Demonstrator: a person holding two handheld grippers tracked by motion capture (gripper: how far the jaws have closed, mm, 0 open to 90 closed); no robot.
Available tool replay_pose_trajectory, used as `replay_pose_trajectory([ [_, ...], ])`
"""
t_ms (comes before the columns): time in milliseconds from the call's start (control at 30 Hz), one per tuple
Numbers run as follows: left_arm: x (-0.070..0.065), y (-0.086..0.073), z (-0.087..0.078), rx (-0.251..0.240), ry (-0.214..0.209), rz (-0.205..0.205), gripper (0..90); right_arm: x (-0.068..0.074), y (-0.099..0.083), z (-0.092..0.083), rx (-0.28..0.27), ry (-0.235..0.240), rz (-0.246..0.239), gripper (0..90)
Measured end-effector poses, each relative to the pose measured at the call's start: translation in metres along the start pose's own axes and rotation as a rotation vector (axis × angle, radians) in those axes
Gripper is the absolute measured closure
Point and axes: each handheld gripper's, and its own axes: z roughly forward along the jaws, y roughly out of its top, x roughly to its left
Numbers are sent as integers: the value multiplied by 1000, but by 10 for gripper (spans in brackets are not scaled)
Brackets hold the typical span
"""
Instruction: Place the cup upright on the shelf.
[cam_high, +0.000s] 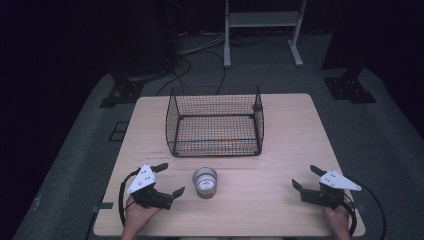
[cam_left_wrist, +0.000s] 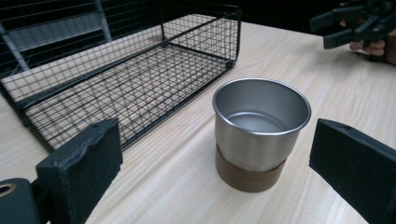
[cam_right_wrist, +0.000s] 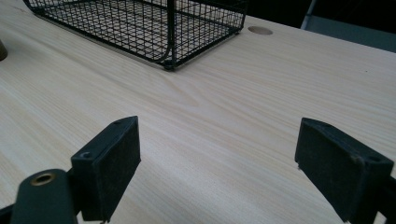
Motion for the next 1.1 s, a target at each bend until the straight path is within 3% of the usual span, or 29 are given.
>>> replay_pose_trajectory([
  [133, -2, 6, 5, 38, -30, 30, 17, 0, 0, 0, 1, 0, 1, 135],
  [367, -3, 12, 12, 82, -98, 41, 17, 0, 0, 0, 4, 0, 1, 134],
  [567, -7, 17, 22, 110, -124, 72, 17, 0, 0, 0, 3, -2, 2, 135],
  [933, -9, 15, 44, 194, -174, 77, 17, -1, 0, 0, 2, -5, 2, 134],
  [1100, -10, 15, 48, 205, -185, 78, 17, 0, 0, 0, 1, -4, 1, 134],
])
